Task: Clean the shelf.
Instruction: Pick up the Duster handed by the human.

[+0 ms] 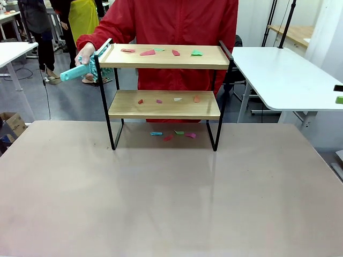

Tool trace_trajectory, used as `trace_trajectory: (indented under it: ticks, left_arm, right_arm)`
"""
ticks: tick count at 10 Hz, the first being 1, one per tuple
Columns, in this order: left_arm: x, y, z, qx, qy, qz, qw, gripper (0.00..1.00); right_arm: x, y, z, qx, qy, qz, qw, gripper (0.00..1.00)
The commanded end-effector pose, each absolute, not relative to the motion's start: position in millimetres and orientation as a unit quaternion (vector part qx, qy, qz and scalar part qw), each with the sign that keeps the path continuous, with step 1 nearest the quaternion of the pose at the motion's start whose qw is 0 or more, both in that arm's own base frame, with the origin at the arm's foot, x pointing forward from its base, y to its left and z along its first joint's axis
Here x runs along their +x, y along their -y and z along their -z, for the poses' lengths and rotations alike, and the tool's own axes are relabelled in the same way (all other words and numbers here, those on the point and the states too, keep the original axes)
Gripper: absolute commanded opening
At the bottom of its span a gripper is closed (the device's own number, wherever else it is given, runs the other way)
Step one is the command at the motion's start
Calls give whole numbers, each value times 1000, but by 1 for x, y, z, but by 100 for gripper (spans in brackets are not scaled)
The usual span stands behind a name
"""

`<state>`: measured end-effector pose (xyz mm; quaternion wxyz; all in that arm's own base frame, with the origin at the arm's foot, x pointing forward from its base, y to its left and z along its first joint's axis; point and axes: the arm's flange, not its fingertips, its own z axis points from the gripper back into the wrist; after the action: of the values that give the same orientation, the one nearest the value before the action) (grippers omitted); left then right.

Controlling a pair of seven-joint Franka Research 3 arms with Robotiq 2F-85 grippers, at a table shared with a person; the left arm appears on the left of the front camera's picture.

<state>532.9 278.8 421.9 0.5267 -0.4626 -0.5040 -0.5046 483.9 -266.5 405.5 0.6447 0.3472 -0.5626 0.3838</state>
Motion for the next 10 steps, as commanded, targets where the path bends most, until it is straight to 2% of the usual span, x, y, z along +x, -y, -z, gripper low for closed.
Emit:
trace_trajectory:
  ticks: [1,3,5,7,10]
  left_arm:
    - [532,-278,-424,-463,502,507,527,100]
    - [533,-279,-422,-463,504,505,527,100]
    - [537,-250,-460,-483,515,467,532,100]
    - [514,-219,-517,-426,503,461,594,100]
    - [481,-162,-597,-395,454,408,686,100]
  right_arm:
    - [484,265,-409,346,564,-386,643,100]
    - [484,265,-409,346,564,-386,643,100]
    - [484,265,-409,346,564,-386,643,100]
    - [484,265,-409,346,564,-386,643,100]
    - [484,265,-409,346,564,-386,643,100]
